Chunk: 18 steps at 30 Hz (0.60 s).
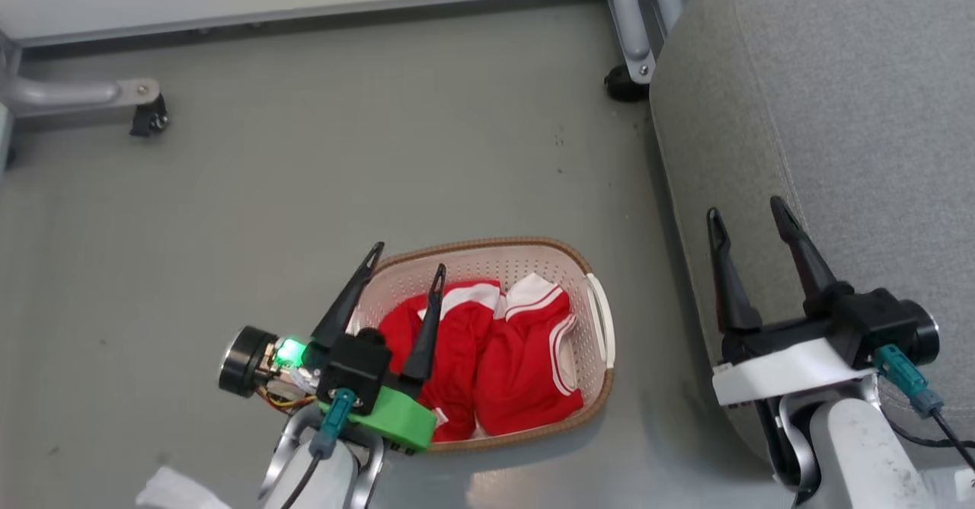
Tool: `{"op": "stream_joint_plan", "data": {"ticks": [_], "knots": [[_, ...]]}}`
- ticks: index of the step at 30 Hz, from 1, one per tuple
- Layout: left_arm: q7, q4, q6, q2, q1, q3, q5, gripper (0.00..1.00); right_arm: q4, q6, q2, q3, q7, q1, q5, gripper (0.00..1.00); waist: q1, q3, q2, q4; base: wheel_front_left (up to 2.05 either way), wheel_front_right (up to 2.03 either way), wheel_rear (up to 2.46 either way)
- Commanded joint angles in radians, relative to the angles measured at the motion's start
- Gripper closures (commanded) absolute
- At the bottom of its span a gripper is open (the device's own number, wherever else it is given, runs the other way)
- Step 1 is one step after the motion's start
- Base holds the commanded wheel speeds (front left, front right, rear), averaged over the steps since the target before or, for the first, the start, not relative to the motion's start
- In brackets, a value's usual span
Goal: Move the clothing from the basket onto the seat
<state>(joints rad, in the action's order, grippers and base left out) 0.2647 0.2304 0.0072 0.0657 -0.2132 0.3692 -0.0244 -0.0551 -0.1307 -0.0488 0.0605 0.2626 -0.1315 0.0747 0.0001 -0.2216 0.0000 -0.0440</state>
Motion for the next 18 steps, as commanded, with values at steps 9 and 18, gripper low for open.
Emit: {"op": "stream_joint_plan", "data": {"ticks": [9,18], "knots": [[0.000,0.389,-0.025,0.061,-0.281,0.134,-0.138,0.00,0.043,0.000,-0.002,-0.035,0.003,-0.132,0.015,0.00,-0.0001,-0.309,0.0000,-0.108,0.00,0.00,0.00],[-0.034,0.780,-0.093,0.040,-0.621,0.255,-0.247,0.00,0.092,0.000,-0.002,-0.065,0.003,-0.240,0.031,0.00,-0.0001,-0.510,0.0000,-0.168,0.00,0.00,0.00]]}}
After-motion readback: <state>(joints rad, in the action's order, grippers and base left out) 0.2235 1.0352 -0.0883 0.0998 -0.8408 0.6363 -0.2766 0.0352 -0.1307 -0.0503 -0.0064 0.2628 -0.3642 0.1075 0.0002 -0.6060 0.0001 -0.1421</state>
